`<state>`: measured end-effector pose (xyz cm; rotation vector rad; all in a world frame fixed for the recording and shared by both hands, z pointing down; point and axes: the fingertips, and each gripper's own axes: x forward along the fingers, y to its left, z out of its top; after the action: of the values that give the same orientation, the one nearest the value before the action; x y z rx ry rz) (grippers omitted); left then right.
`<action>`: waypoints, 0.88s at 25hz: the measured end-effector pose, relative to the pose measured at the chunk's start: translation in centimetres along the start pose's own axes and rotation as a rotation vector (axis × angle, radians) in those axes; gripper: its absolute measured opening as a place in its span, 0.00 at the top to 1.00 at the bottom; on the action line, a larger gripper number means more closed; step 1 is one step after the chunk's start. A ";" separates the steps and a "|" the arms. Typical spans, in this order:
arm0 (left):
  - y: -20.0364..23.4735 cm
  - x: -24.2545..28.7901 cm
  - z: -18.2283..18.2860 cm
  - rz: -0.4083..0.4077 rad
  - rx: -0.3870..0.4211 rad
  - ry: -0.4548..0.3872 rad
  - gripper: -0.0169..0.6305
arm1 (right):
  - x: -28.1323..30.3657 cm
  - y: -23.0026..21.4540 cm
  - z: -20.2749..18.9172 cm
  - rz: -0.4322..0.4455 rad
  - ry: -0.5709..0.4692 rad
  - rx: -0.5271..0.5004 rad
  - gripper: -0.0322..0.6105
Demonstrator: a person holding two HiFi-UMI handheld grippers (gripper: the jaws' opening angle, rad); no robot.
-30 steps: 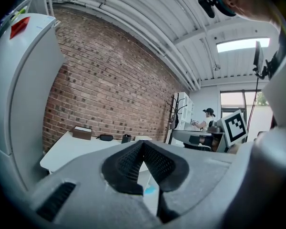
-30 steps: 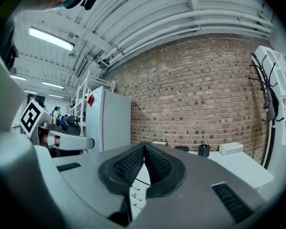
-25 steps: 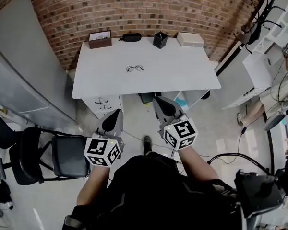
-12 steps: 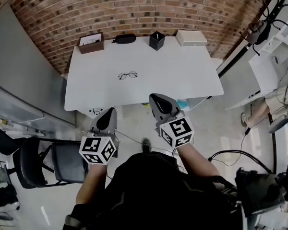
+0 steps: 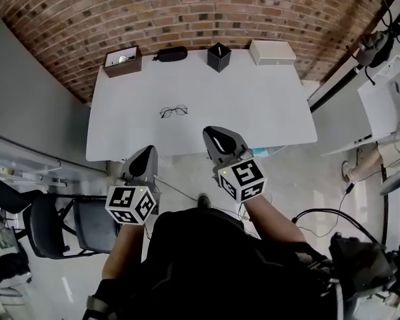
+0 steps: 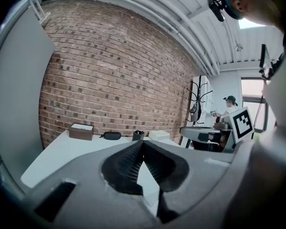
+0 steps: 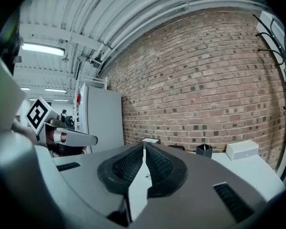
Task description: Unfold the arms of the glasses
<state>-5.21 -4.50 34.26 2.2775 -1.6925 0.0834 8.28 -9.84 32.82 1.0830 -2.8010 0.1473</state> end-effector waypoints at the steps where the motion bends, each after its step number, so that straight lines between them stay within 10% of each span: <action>1: 0.2 0.4 0.0 0.003 0.002 0.004 0.96 | 0.5 -0.3 -0.2 0.002 0.004 -0.004 0.93; 22: 10.7 11.3 -4.4 -0.061 -0.042 0.163 0.96 | 14.2 -4.0 -6.6 -0.045 0.209 -0.030 0.93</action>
<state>-11.26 -16.52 43.21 2.2244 -1.5278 0.2121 1.18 -21.21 41.80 1.0571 -2.5841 0.2009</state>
